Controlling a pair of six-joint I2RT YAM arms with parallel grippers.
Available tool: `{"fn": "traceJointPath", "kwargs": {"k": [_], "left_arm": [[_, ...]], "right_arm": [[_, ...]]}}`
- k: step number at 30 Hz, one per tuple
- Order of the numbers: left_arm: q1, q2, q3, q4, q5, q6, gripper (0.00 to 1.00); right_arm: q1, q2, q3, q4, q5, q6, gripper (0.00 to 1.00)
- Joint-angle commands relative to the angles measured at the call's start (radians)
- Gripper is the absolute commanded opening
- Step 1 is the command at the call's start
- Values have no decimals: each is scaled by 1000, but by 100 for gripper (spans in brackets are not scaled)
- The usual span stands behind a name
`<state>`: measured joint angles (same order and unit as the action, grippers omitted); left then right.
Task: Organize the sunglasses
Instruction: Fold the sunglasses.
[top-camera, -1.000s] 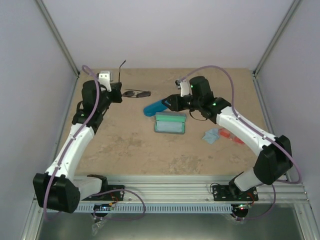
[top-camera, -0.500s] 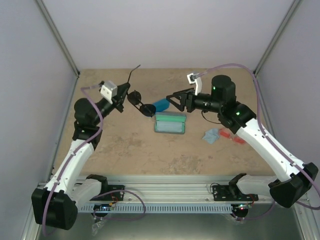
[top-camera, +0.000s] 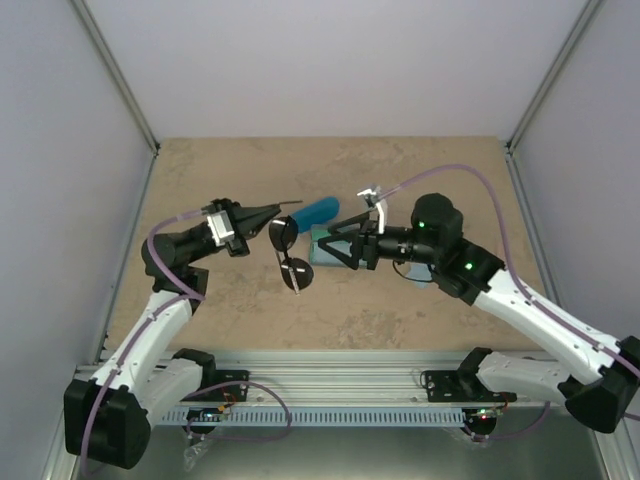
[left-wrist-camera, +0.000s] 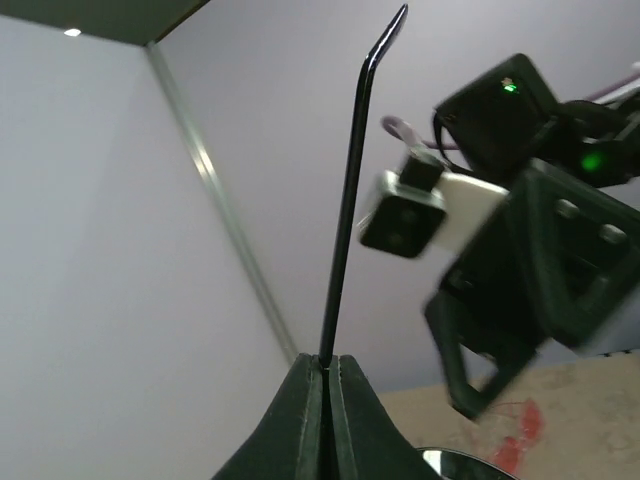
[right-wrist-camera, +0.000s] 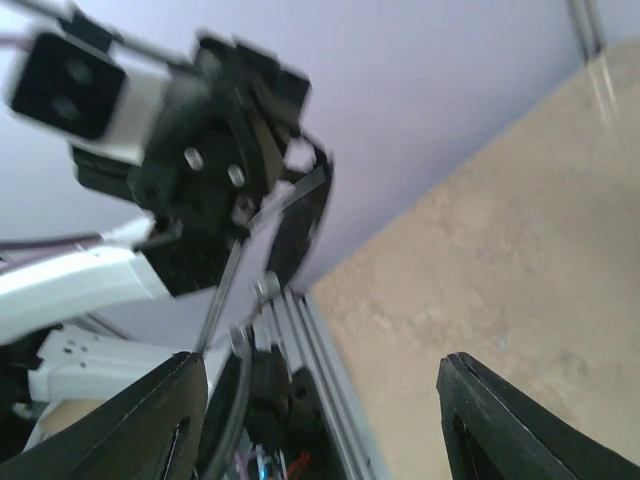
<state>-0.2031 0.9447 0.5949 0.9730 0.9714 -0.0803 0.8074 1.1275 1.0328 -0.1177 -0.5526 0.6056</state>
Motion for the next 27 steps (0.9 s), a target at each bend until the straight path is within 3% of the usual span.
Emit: {"fn": "traceJointPath", "kwargs": {"k": [1,10,27], "left_arm": [[-36,-17,19,104,131,-12,0],[-103,22,40,75,151,49,0],[-107,2,29,15,112,171,0]], "right_arm": [[14,-67,-8,102,94,15,65],[52,-13,1,104,62,3,58],[72,92,-20,221,5,172,17]]}}
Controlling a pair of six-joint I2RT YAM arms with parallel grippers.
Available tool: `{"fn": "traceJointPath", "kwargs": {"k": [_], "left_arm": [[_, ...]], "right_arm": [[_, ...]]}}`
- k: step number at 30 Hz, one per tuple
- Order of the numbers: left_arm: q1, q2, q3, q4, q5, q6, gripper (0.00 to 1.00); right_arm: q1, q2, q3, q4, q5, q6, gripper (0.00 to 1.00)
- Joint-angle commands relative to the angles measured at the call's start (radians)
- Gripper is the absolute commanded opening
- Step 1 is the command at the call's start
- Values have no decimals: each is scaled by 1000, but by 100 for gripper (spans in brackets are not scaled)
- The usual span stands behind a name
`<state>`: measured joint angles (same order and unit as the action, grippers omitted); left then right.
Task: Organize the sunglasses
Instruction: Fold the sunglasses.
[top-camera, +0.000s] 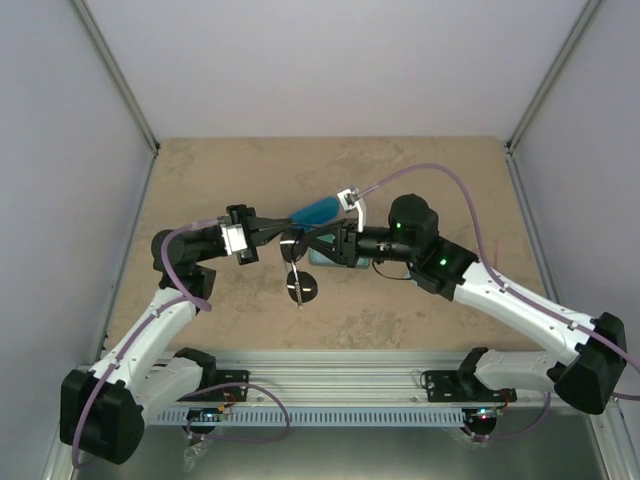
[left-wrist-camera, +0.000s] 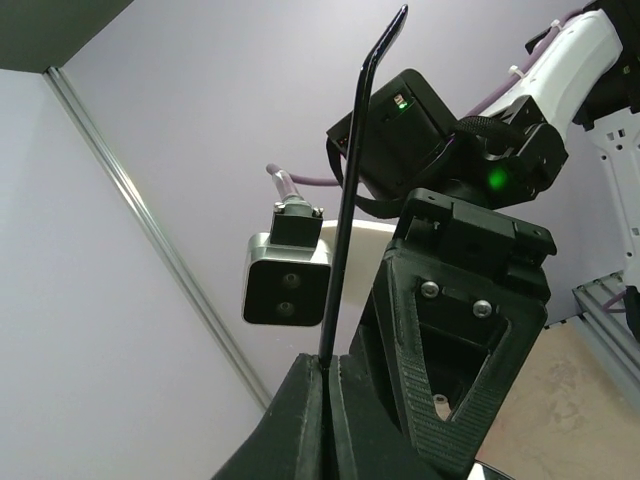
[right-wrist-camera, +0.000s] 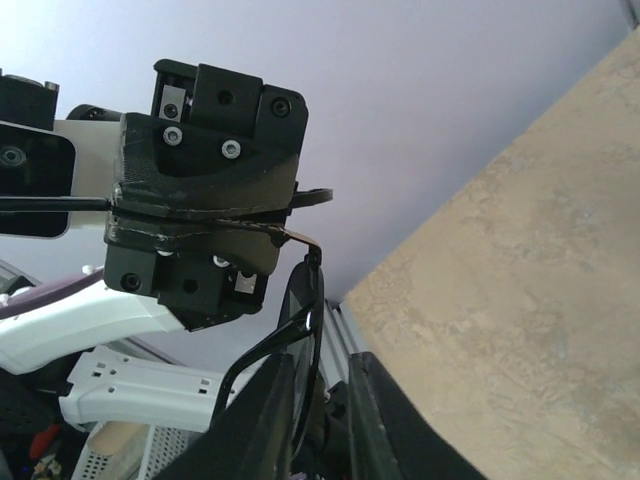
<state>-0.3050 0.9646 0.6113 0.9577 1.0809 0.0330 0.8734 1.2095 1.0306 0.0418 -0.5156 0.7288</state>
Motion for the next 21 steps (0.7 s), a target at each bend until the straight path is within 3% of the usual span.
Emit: {"fn": "traceJointPath", "kwargs": {"k": [1,5,6,7,8,11,16,21], "left_arm": [[-5,-18,12,29,-1,59,0],[-5,-27,15,2,-23,56,0],[-6,-31,18,-19,-40,54,9],[-6,-37,23,-45,-62,49,27],[-6,-43,29,-79,-87,47,38],[-6,-79,54,-238,-219,38,59],[-6,-157,68,-504,-388,-85,70],[-6,-230,79,-720,-453,-321,73]], "right_arm": [[6,11,-22,68,-35,55,14],[7,7,-34,91,-32,79,4],[7,3,-35,94,-23,82,2],[8,-2,-34,95,-11,82,1],[6,-7,-33,94,3,81,1],[2,-25,-25,86,70,74,1],[-57,-68,6,27,199,38,1],[-125,-107,35,12,197,7,1]]}}
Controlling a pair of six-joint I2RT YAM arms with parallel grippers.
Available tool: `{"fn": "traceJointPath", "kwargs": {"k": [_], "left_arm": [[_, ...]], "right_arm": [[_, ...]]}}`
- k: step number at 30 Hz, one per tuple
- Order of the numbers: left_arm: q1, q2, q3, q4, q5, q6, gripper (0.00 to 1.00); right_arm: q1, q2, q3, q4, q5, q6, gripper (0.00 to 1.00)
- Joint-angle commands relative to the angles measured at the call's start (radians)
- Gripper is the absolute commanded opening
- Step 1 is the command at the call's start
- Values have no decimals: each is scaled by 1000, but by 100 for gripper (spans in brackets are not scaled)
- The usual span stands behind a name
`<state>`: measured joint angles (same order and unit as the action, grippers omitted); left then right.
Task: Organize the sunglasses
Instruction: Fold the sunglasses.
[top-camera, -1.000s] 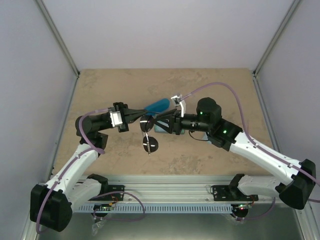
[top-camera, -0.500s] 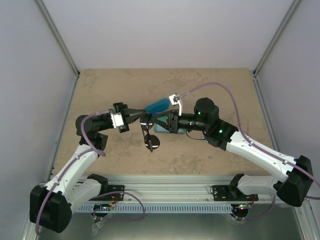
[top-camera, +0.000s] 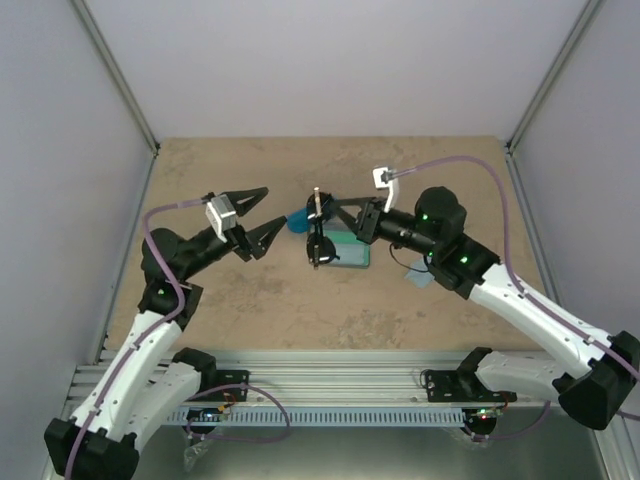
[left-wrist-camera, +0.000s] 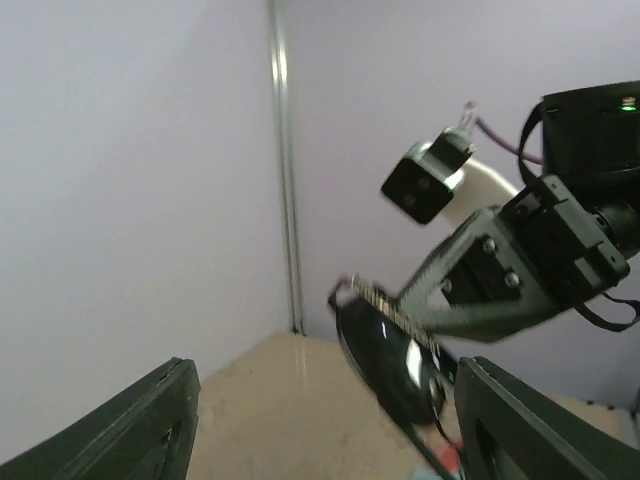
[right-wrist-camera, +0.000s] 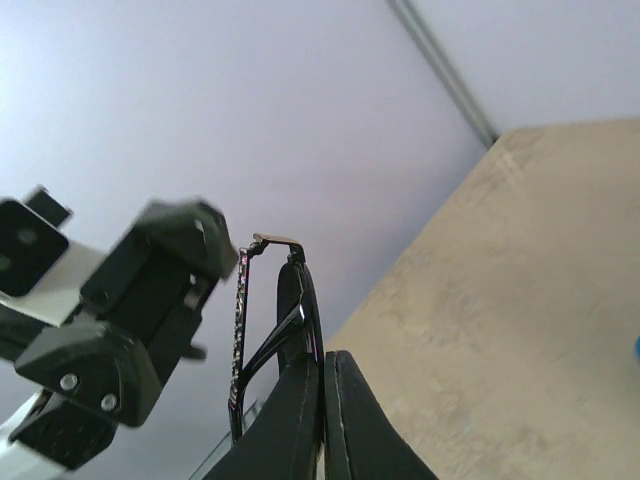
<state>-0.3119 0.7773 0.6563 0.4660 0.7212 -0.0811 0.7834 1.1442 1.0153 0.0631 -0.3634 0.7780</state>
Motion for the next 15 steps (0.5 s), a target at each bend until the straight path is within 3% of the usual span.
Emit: {"fn": "traceJointPath", "kwargs": {"k": [1,5,11,15], "left_arm": [[0,-48,44,-258,-74,-257,72],[0,-34,78,-309,85,-439,69],[-2,29,77,-232,268,-667,61],[-31,61,96,-190,306,-701,59]], "right_arm": [[-39,-47,57,-12,37,-53,1],[-39,-55,66,21,-40,-89,1],[-39,-49,55,70,-141,-88,1],[-39,-35,54,69,-159,-86,1]]}}
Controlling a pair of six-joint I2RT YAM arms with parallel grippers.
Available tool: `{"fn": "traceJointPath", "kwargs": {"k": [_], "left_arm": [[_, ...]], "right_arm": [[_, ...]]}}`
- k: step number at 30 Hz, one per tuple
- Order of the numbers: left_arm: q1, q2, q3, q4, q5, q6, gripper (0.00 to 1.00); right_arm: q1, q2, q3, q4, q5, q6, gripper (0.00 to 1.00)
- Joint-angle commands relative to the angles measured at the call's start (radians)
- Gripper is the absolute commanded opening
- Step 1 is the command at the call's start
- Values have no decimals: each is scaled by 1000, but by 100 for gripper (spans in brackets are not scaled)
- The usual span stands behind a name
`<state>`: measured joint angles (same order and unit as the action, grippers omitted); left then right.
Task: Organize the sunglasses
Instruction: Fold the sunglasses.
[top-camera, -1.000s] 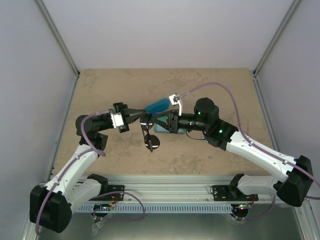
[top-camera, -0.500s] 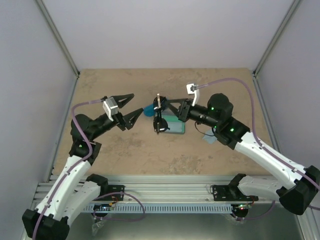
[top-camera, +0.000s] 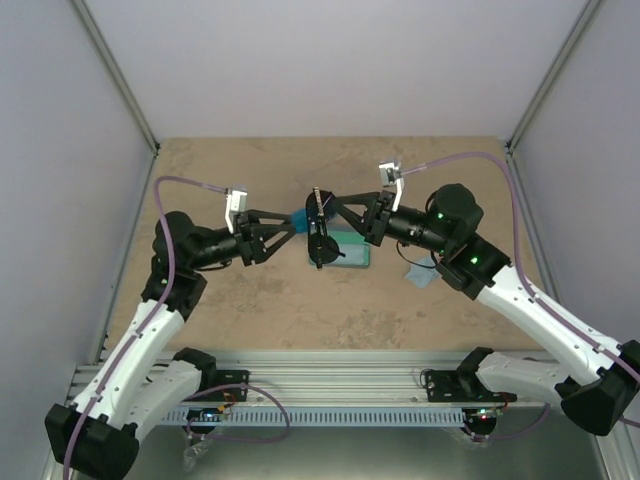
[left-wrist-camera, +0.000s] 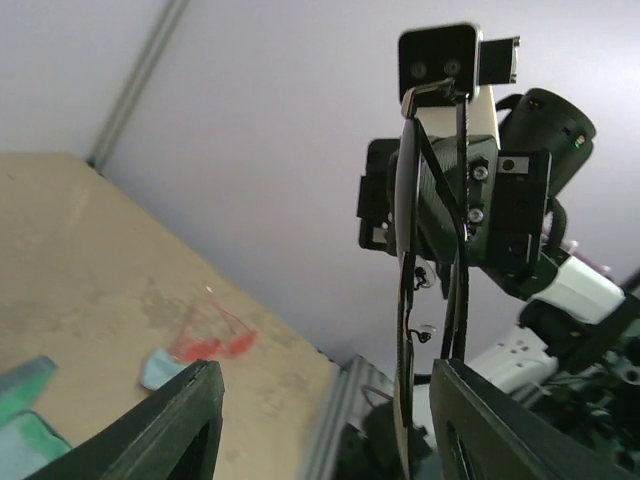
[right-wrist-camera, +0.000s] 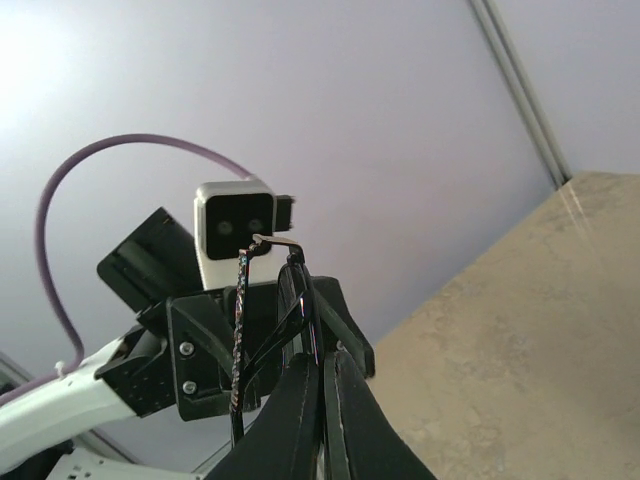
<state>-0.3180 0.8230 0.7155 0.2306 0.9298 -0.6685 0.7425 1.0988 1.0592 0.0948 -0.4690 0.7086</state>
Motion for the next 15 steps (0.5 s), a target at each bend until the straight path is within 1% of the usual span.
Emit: {"fn": "traceJointPath", "kwargs": {"k": [1,4,10,15], "left_arm": [[-34,26,49,29,100,-105,58],[-49,60,62,-2,112,-85,53],[-73,81,66,20,129,-85,42],[-87,105,69,5,126,-74,26]], "right_arm": [[2,13,9,37,-56,-16,1],[1,21,7,40,-66,-14,1],[1,30,1,42,-64,-5,1],[1,32,-8,58,-72,9,1]]}}
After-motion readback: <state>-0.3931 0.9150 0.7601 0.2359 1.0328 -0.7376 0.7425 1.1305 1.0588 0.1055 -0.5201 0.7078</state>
